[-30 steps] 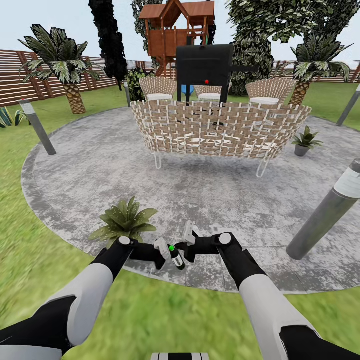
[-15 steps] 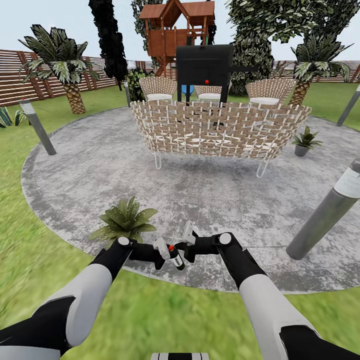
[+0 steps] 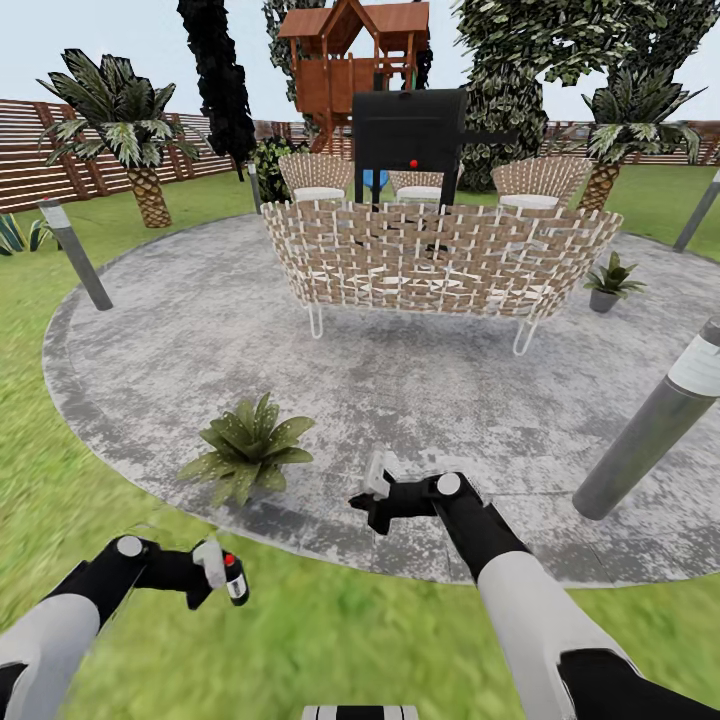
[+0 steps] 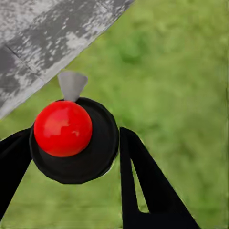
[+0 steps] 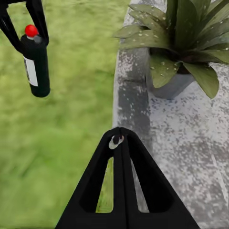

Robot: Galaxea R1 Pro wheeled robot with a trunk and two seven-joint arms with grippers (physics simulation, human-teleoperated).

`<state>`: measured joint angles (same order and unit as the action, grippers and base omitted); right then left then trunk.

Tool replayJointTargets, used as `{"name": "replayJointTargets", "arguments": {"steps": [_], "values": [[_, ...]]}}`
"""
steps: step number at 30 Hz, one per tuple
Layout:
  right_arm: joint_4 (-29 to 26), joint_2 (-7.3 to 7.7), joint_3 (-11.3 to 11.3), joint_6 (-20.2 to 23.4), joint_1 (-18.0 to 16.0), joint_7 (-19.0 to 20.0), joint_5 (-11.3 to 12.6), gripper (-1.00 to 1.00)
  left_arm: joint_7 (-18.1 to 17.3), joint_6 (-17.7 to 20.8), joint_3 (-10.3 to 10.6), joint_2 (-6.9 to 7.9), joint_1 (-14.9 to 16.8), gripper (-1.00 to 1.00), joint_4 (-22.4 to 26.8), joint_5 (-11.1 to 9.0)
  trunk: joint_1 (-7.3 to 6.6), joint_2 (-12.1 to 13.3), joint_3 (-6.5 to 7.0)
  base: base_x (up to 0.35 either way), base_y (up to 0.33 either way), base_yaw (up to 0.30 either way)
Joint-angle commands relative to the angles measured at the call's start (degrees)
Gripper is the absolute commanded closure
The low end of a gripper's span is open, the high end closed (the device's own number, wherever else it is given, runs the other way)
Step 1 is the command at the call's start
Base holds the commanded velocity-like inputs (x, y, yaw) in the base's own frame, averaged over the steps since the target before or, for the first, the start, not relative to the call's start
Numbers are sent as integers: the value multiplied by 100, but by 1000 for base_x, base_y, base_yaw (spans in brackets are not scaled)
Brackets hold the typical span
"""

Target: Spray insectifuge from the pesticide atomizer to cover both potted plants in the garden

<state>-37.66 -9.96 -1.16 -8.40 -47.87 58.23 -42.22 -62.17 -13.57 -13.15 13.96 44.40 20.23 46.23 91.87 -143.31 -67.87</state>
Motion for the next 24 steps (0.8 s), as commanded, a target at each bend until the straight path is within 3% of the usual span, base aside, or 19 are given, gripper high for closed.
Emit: {"name": "replayJointTargets", "arguments": {"steps": [1,4,6,7,8,10,12,13,14,15,18,20,24], "values": [[139,-4,-21,-56,0,2,-58,100,-19,-130,-81,155,-213,100,7,22,-2,-2,-4,0,0,0],[460,-4,-24,-69,11,-43,-58,100,13,-233,-134,351,-563,100,5,-8,-2,-2,-4,0,0,0],[980,293,-33,-79,24,-526,-45,100,308,-247,-221,433,-751,100,-27,-119,-2,-2,-4,0,0,0],[1402,483,-84,-83,30,-1113,23,100,654,-249,-336,440,-860,100,-53,-243,-2,-2,-4,0,0,0],[2030,687,-183,-133,36,-2004,196,100,1171,-254,-493,424,-1017,100,-73,-433,-2,-2,-4,0,0,0],[2972,999,-248,-578,94,-3426,481,100,1893,-257,-629,378,-1253,100,-151,-825,-2,-2,-4,0,0,0],[3435,1206,-271,-1212,382,-4600,784,100,2544,-261,-672,347,-1432,100,-390,-1473,-2,-2,-4,0,0,0],[3527,1245,-276,-1526,752,-5383,1112,100,2963,-320,-680,338,-1569,100,-584,-2196,-2,-2,-4,0,0,0],[3577,1273,-283,-1906,1281,-6566,1705,100,3358,-710,-680,329,-1868,100,-786,-3343,-2,-2,-4,0,0,0],[3595,1285,-280,-2399,1798,-7343,2533,-100,3728,-1058,-681,325,-2234,100,-847,-3934,-2,-2,-4,0,0,0],[3591,1282,-279,-2682,2165,-7465,2755,-100,4500,-1114,-680,235,-2356,100,-870,-4044,-2,-2,-4,0,0,0],[3595,1285,-285,-2742,2221,-7483,2781,-100,4930,-1120,-680,76,-2374,100,-887,-4032,-2,-2,-4,0,0,0],[3599,1299,-285,-2762,2287,-7539,2793,-100,5522,-1140,-680,-57,-2383,100,-1106,-4040,-2,-2,-4,0,0,0]]}}
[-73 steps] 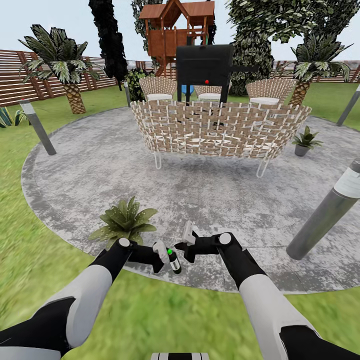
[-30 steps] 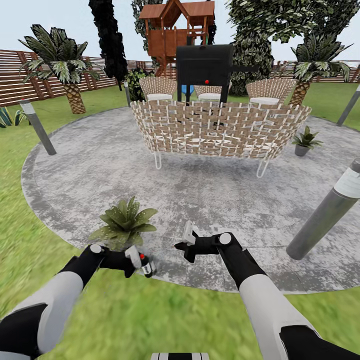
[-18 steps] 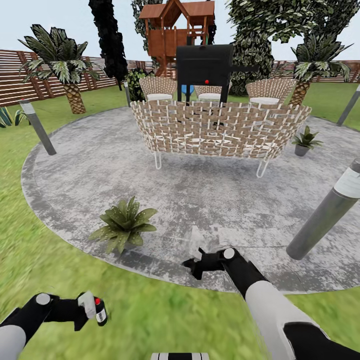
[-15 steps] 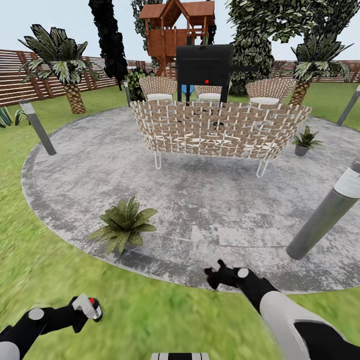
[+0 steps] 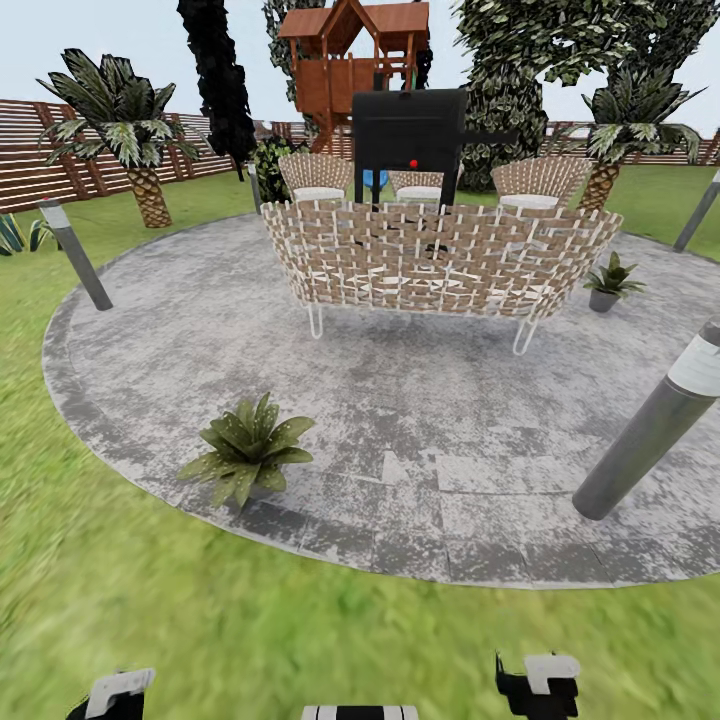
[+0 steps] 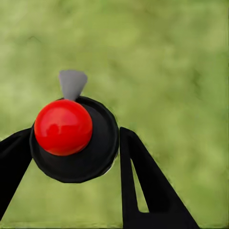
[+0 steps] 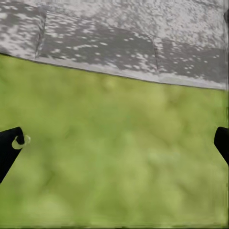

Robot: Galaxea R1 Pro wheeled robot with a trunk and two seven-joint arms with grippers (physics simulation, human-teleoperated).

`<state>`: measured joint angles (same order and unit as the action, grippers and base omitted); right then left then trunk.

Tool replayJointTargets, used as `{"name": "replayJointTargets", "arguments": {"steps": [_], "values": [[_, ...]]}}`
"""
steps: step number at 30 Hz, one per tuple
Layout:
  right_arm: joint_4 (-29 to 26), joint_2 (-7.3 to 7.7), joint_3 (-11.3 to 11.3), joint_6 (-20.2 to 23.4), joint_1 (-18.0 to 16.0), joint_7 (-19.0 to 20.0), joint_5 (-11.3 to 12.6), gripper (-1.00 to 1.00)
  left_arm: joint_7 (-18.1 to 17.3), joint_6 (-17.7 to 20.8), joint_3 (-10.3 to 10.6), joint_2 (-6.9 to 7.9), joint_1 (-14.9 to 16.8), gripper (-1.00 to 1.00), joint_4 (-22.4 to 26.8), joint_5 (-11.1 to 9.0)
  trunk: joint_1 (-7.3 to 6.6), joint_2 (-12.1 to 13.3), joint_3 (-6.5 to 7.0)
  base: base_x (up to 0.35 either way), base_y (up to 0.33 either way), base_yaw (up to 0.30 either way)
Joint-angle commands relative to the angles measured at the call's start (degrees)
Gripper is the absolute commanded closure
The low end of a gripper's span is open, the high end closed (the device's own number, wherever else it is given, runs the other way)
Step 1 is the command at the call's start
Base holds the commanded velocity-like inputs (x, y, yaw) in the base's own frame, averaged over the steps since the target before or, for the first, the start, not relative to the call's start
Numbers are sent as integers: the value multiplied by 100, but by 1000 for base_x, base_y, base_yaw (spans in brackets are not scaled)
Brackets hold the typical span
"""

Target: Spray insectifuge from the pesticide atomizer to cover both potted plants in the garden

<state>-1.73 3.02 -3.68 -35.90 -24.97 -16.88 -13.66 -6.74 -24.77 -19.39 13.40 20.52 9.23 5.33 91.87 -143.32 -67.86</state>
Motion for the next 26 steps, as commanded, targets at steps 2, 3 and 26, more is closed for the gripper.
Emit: {"name": "replayJointTargets", "arguments": {"steps": [2,3,26], "values": [[9,-30,-19,-9,7,-23,-70,-100,30,-25,-56,-23,5,100,-75,48,-1,-2,-4,0,0,0],[12,-46,-15,-7,9,-17,-72,-100,40,-34,-56,-24,5,100,-107,48,-1,-2,-4,0,0,0],[23,-74,-14,22,80,10,-75,-100,48,-38,-54,-6,-4,100,-85,45,-1,-2,-4,0,0,0]]}}
